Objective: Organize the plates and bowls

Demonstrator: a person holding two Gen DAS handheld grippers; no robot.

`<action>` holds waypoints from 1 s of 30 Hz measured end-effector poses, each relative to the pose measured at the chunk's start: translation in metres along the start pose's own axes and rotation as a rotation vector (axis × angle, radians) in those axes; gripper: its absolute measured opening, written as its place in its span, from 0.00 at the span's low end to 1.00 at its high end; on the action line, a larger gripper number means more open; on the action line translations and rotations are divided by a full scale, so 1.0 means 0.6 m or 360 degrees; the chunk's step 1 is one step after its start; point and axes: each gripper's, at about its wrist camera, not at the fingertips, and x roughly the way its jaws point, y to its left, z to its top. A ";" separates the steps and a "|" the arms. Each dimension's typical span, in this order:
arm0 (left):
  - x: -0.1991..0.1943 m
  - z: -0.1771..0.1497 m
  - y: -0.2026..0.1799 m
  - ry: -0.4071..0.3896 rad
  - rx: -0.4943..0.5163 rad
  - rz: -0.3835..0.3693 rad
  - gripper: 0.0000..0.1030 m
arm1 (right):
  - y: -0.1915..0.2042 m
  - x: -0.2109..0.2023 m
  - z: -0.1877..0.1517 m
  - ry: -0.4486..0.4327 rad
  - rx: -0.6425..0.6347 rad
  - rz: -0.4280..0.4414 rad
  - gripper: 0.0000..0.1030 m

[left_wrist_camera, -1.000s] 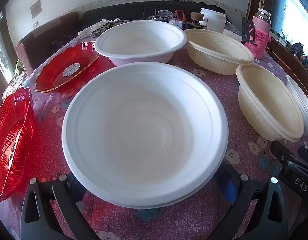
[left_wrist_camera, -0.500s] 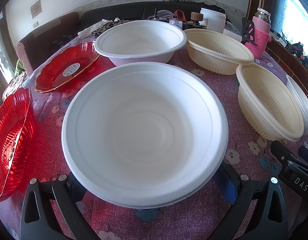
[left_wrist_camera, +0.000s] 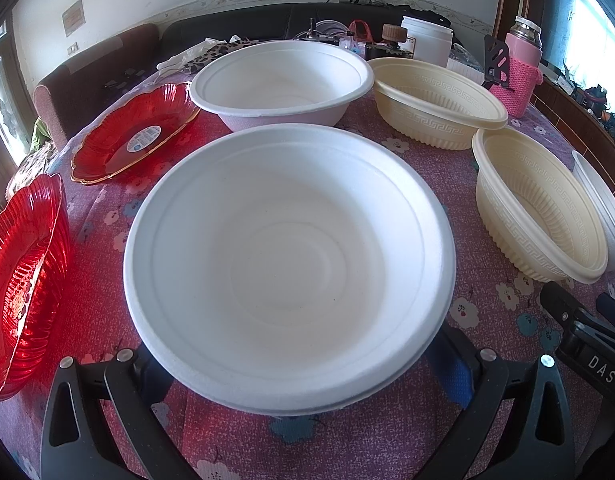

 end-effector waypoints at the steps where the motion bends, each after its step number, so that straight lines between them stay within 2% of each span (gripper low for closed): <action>1: 0.000 0.000 0.000 0.0000 0.0000 -0.0001 1.00 | 0.000 0.000 0.000 0.0000 0.0000 0.0000 0.99; 13: -0.003 -0.004 -0.001 0.0005 0.0008 -0.0007 1.00 | 0.000 0.000 0.000 0.0000 0.0000 0.0000 0.99; 25: 0.002 0.004 0.004 0.0098 0.0037 -0.0020 1.00 | -0.001 -0.001 0.002 0.0003 0.0009 0.0004 0.99; 30: -0.001 0.000 0.002 0.0072 0.0013 -0.0004 1.00 | -0.005 -0.004 0.000 0.0083 -0.0023 0.0043 0.99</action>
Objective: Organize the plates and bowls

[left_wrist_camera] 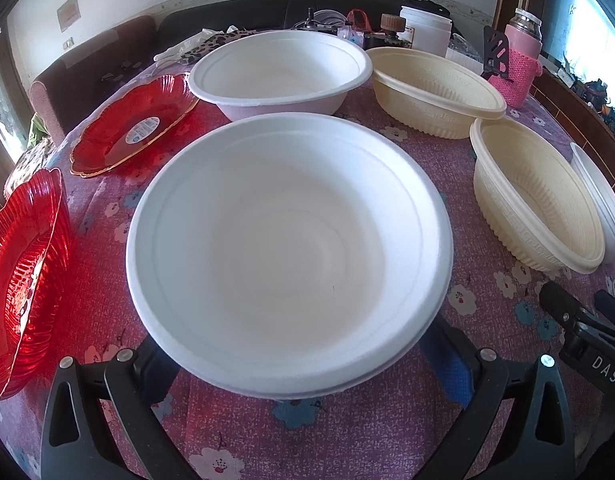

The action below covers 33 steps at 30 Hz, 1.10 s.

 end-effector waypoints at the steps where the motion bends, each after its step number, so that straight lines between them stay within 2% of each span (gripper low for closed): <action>1: 0.000 -0.001 -0.001 -0.0003 -0.0008 0.0005 1.00 | -0.001 0.000 0.000 0.0019 0.0017 -0.0005 0.99; 5: -0.001 -0.002 -0.005 -0.0009 -0.0013 0.0041 1.00 | 0.004 -0.005 -0.005 0.0036 0.0019 -0.0031 0.99; 10: -0.002 -0.002 -0.001 0.0004 0.0002 -0.0017 1.00 | 0.004 -0.004 -0.005 0.0027 0.0029 -0.0044 0.99; 12: -0.011 -0.008 0.002 0.0001 0.0000 -0.0092 1.00 | 0.004 -0.004 -0.005 0.0024 0.0036 -0.0048 0.99; 15: -0.040 -0.022 0.017 -0.0019 -0.0078 -0.0273 0.96 | 0.005 -0.003 -0.005 0.0020 0.0040 -0.0052 0.99; 17: -0.074 -0.033 0.029 -0.0077 -0.0094 -0.0313 0.95 | 0.005 -0.003 -0.004 0.0021 0.0039 -0.0054 0.99; 22: -0.193 -0.062 0.082 -0.0346 -0.0098 -0.0349 0.96 | 0.002 -0.014 -0.017 0.0041 0.0055 -0.0055 0.99; 24: -0.238 -0.073 0.114 -0.0438 -0.0126 -0.0359 0.96 | 0.002 -0.032 -0.034 0.0033 0.0082 -0.0006 0.99; 27: -0.298 -0.083 0.159 -0.0577 -0.0161 -0.0323 0.96 | 0.014 -0.086 -0.065 -0.0089 0.0041 0.0071 0.99; 30: -0.353 -0.093 0.202 -0.0680 -0.0207 -0.0317 0.96 | 0.026 -0.169 -0.089 -0.0314 -0.0018 0.0125 0.99; 33: -0.409 -0.096 0.252 -0.0744 -0.0293 -0.0366 0.96 | 0.023 -0.261 -0.096 -0.0543 -0.0018 0.0171 0.99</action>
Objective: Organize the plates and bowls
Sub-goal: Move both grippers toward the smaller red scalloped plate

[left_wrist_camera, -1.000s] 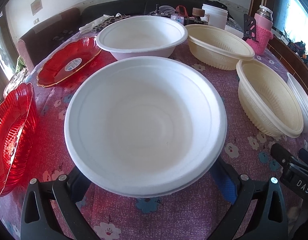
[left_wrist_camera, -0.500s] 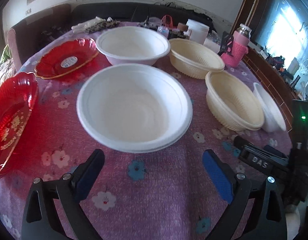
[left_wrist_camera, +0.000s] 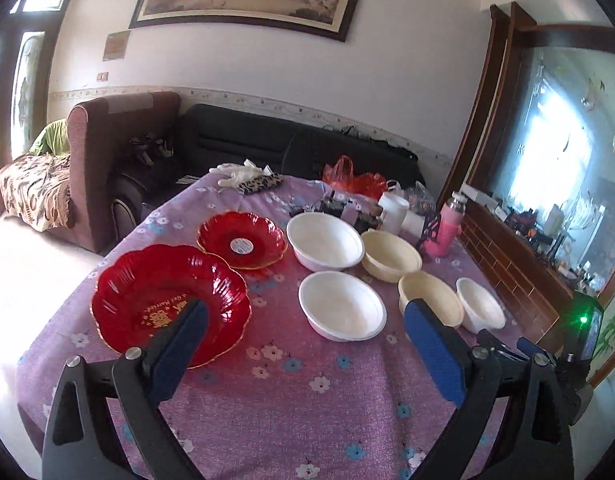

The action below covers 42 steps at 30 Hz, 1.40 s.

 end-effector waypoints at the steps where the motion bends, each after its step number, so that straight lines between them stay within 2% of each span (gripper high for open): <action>1: -0.023 0.014 0.009 -0.0021 -0.0027 -0.0019 0.96 | 0.001 -0.029 0.013 -0.0065 0.0009 0.0026 0.99; 4: -0.099 0.060 0.029 -0.0116 -0.0060 -0.0101 0.96 | 0.002 -0.122 0.064 -0.0288 0.0022 0.0105 1.00; 6: -0.158 0.096 0.032 -0.0197 -0.0018 -0.0085 0.96 | 0.004 -0.193 0.101 -0.0448 0.0026 0.0165 1.00; 8: -0.214 0.135 0.030 -0.0289 0.0033 -0.0049 0.96 | 0.012 -0.257 0.147 -0.0547 0.0017 0.0268 1.00; 12: -0.318 0.220 0.016 -0.0464 0.0166 0.0126 0.98 | 0.028 -0.373 0.235 -0.0713 0.0012 0.0433 1.00; 15: -0.370 0.296 0.005 -0.0531 0.0242 0.0301 1.00 | 0.045 -0.454 0.327 -0.0789 0.0019 0.0564 1.00; 19: -0.404 0.390 0.013 -0.0624 0.0191 0.0485 1.00 | 0.088 -0.523 0.451 -0.0861 0.0034 0.0629 1.00; 22: -0.382 0.437 0.032 -0.0626 0.0171 0.0570 1.00 | 0.134 -0.541 0.511 -0.0889 0.0032 0.0633 1.00; 25: -0.331 0.449 0.068 -0.0511 0.0132 0.0552 1.00 | 0.197 -0.477 0.536 -0.0690 -0.0031 0.0690 1.00; 28: -0.243 0.426 0.115 -0.0303 0.0065 0.0464 1.00 | 0.251 -0.341 0.499 -0.0437 -0.0101 0.0765 1.00; 30: -0.158 0.391 0.141 -0.0167 0.0041 0.0417 1.00 | 0.286 -0.229 0.449 -0.0251 -0.0153 0.0788 1.00; 33: -0.044 0.343 0.178 -0.0011 0.0025 0.0359 1.00 | 0.323 -0.056 0.341 0.0045 -0.0180 0.0847 1.00; 35: 0.027 0.317 0.199 0.0073 0.0026 0.0349 1.00 | 0.350 0.063 0.266 0.0293 -0.0173 0.0902 0.99; 37: 0.085 0.304 0.221 0.0131 0.0002 0.0339 1.00 | 0.365 0.160 0.208 0.0486 -0.0151 0.0903 0.88; 39: 0.152 0.293 0.238 0.0242 -0.0040 0.0302 1.00 | 0.381 0.242 0.161 0.0667 -0.0086 0.0907 0.78; 42: 0.236 0.280 0.265 0.0376 -0.0095 0.0251 1.00 | 0.390 0.321 0.124 0.0887 0.0058 0.0951 0.76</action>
